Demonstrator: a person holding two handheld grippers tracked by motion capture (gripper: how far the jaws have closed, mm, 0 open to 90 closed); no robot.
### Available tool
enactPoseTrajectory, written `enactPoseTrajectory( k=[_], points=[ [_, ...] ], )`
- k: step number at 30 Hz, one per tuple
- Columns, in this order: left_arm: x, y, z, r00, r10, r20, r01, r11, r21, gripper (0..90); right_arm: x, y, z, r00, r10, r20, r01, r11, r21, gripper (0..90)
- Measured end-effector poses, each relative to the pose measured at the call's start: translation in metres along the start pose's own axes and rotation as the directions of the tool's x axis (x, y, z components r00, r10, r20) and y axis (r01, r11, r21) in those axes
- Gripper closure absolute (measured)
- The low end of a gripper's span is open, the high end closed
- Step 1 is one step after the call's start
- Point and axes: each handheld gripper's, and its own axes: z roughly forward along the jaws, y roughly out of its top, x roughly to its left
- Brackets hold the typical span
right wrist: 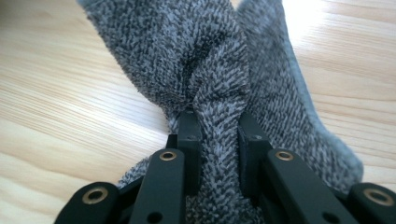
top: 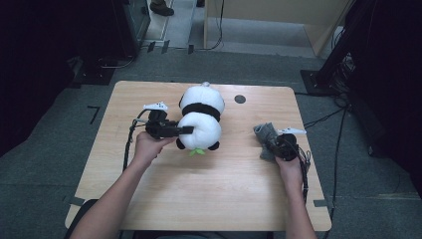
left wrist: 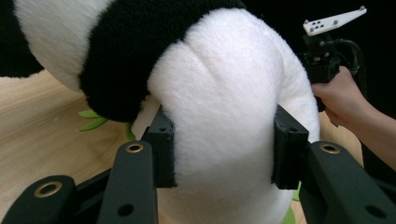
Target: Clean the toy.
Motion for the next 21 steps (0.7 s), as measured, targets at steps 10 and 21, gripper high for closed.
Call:
enactPoseTrajectory(
  k=[10, 21],
  points=[
    [-0.005, -0.001, 0.004, 0.9998, 0.008, -0.017, -0.009, 1.0, -0.001, 53.9, 0.041, 0.025, -0.038, 0.9885, -0.051, -0.143, 0.027, 0.987, -0.159, 76.6],
    [-0.015, -0.005, 0.015, 0.9998, -0.002, -0.019, 0.002, 1.0, 0.006, 53.9, 0.086, 0.049, -0.064, 0.9659, -0.16, -0.204, 0.106, 0.962, -0.251, 76.2]
  ],
)
